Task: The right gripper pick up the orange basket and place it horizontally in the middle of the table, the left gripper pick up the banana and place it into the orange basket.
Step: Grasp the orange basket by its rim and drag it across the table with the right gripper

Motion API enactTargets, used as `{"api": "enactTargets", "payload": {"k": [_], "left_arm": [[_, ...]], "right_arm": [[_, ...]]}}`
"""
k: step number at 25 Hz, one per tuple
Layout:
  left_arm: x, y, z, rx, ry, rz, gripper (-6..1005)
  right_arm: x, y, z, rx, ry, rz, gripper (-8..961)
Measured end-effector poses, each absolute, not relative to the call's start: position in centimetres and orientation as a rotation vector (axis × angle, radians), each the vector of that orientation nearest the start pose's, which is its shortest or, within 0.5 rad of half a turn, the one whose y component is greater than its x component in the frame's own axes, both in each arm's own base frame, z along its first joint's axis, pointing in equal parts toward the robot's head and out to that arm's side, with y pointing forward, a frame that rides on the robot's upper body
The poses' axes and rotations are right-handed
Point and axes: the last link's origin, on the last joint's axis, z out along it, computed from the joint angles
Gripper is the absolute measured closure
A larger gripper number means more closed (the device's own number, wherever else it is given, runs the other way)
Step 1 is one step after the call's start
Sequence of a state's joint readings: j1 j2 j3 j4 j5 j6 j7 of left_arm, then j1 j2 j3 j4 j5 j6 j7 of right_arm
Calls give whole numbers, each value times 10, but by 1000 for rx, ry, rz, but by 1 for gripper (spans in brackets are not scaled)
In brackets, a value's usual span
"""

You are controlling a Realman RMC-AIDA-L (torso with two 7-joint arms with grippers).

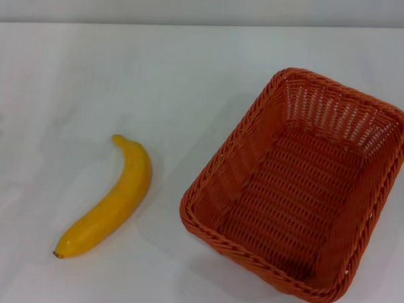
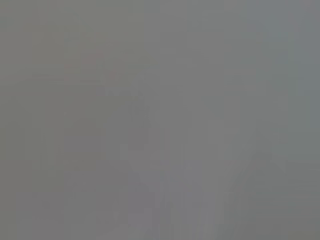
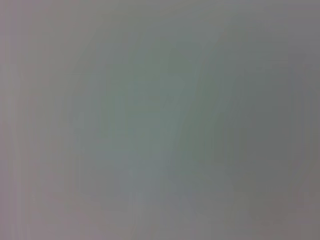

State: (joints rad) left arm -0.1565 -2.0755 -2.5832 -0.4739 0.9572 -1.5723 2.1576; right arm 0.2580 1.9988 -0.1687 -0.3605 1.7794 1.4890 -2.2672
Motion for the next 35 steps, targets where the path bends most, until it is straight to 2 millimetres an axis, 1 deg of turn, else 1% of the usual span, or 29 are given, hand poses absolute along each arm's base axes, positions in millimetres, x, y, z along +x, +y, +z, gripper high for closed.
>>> {"api": "enactTargets", "payload": {"k": [12, 16, 19, 22, 25, 30, 35], "left_arm": [[-360, 248, 116, -1469, -525, -1185, 112], [-360, 248, 115, -1470, -529, -1187, 112], [-360, 247, 115, -1469, -533, -1187, 112], [-361, 246, 115, -1467, -537, -1186, 112], [-362, 245, 115, -1467, -539, -1183, 112], [-362, 244, 115, -1470, -546, -1185, 113], [-361, 246, 116, -1493, -560, -1188, 113]], "right_arm": [[391, 265, 126, -1504, 562, 937, 97], [389, 268, 131, -1526, 557, 939, 98], [383, 273, 136, -1571, 546, 940, 99], [375, 281, 141, -1635, 547, 932, 100], [365, 295, 148, -1717, 567, 906, 101], [342, 321, 162, -1868, 619, 792, 102], [312, 345, 172, -2009, 652, 650, 103]]}}
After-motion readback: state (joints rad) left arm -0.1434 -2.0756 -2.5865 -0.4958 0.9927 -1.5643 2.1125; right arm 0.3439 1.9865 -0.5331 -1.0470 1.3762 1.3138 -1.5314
